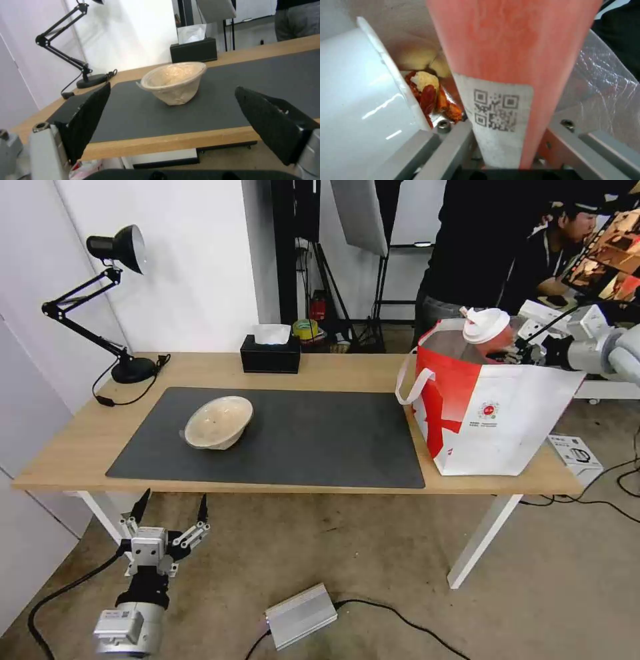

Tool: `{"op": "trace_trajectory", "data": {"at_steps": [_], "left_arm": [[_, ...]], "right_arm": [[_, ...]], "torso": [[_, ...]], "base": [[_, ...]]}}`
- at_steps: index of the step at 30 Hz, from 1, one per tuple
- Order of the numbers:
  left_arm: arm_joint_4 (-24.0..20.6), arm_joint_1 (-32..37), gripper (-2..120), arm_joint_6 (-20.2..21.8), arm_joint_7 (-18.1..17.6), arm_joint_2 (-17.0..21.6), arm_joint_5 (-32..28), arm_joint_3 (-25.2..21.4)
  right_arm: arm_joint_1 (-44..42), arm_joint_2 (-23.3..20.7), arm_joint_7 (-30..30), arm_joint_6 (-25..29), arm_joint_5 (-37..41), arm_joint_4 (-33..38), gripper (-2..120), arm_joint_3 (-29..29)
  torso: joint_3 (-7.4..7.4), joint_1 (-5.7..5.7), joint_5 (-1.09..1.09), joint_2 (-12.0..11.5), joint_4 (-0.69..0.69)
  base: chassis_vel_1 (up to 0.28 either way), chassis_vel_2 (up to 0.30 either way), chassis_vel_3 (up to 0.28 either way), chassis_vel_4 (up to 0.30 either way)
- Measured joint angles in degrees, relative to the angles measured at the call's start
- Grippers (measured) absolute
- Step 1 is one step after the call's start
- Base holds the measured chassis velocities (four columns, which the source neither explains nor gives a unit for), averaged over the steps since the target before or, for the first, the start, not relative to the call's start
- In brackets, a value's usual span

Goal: Pick up the trash from the table and place it into the takeout bag.

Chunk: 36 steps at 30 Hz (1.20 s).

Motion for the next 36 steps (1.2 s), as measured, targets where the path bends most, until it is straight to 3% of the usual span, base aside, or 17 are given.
{"op": "trace_trajectory", "data": {"at_steps": [24,34,36], "left_arm": [[-0.2,0.1,100,0.1,0.0,-0.3,0.6,0.5],[-0.4,0.2,100,0.1,0.1,-0.1,0.7,0.5],[-0.5,0.2,100,0.1,0.1,-0.1,0.7,0.5]], "right_arm": [[1.2,-0.9,0.1,0.2,0.6,1.5,97,1.6],[4.5,-0.3,2.4,0.2,4.0,3.7,100,3.7],[7.2,1.2,6.8,0.0,6.0,4.9,100,4.3]], "torso": [[0.00,0.00,0.00,0.0,0.00],[0.00,0.00,0.00,0.0,0.00],[0.00,0.00,0.00,0.0,0.00]], "base": [[0.000,0.000,0.000,0.000],[0.000,0.000,0.000,0.000],[0.000,0.000,0.000,0.000]]}}
